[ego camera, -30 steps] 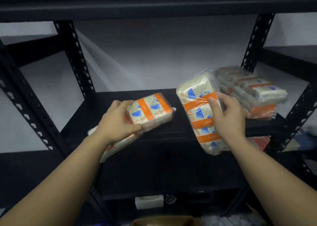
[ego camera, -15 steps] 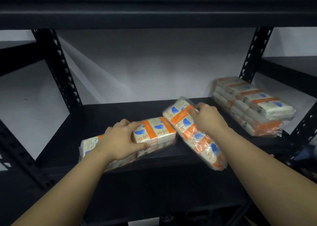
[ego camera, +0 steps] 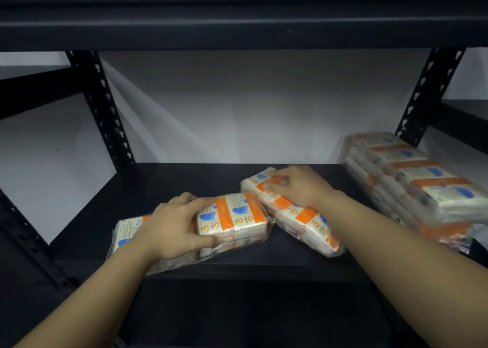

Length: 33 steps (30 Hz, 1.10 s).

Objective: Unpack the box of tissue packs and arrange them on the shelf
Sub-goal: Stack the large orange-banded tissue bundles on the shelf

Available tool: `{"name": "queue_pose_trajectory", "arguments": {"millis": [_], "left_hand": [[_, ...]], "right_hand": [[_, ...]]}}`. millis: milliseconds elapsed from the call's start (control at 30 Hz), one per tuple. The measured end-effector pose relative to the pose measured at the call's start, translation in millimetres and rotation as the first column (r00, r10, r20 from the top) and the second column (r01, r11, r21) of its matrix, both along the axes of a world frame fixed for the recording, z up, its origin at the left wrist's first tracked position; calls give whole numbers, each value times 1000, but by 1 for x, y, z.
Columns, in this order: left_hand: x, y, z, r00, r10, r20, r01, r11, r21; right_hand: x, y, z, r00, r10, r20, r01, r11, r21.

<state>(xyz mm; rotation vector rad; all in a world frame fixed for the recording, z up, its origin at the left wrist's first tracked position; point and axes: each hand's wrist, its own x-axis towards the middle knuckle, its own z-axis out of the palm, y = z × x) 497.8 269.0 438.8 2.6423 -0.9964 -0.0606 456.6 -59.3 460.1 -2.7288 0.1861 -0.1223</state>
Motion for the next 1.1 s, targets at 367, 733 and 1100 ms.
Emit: {"name": "queue_pose_trajectory", "arguments": {"millis": [367,733,1100], "left_hand": [[2,2,-7,999,-1,43,3,999,-49],[2,2,-6,999,-4,53,7,999,-43],[8,-17,-2,993,-121,8,121,992,-27]], "right_hand": [[116,5,7,972,231,-44,-235,962,-141],[170,51,9,938,323,-128,-345,905,-250],[59,54,6,943,208,261,-223,975,26]]}}
